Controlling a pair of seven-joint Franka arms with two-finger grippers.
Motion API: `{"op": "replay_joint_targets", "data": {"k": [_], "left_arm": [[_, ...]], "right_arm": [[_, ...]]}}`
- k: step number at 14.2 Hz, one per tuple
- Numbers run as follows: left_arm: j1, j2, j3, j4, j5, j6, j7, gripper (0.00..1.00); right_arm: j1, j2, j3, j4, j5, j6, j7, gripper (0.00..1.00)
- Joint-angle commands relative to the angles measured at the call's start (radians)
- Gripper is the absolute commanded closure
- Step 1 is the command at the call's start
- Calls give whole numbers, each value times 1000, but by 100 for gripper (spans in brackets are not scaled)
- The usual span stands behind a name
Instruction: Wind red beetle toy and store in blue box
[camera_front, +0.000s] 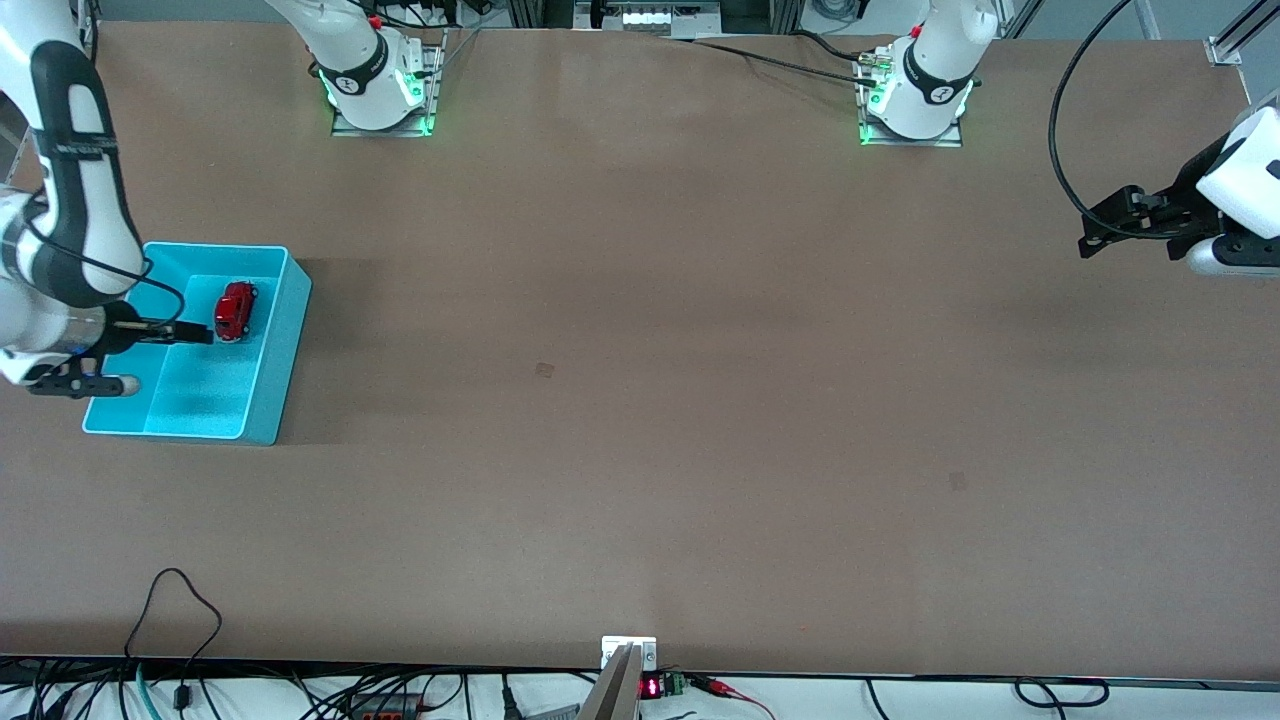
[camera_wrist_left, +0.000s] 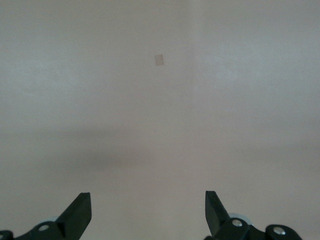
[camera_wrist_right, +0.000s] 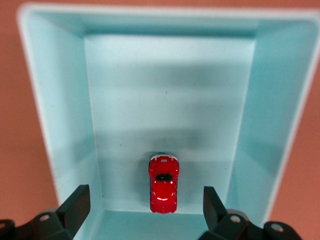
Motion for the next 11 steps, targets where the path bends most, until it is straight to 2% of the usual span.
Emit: {"op": "replay_joint_targets", "data": {"k": [1, 3, 5, 6, 11], "left_arm": [[-5, 16, 2, 34, -16, -24, 2, 0], [-5, 16, 2, 34, -16, -23, 2, 0], [-5, 14, 1, 34, -16, -24, 2, 0], [-5, 16, 1, 34, -16, -24, 2, 0], [-5, 16, 1, 34, -16, -24, 2, 0]], "right_arm": [[0, -33, 56, 128, -55, -142, 4, 0], [3, -53, 77, 221, -60, -269, 4, 0], [3, -76, 141, 315, -109, -403, 13, 0], [0, -88, 158, 347, -98, -444, 45, 0], [0, -197, 174, 355, -67, -556, 143, 0]]}}
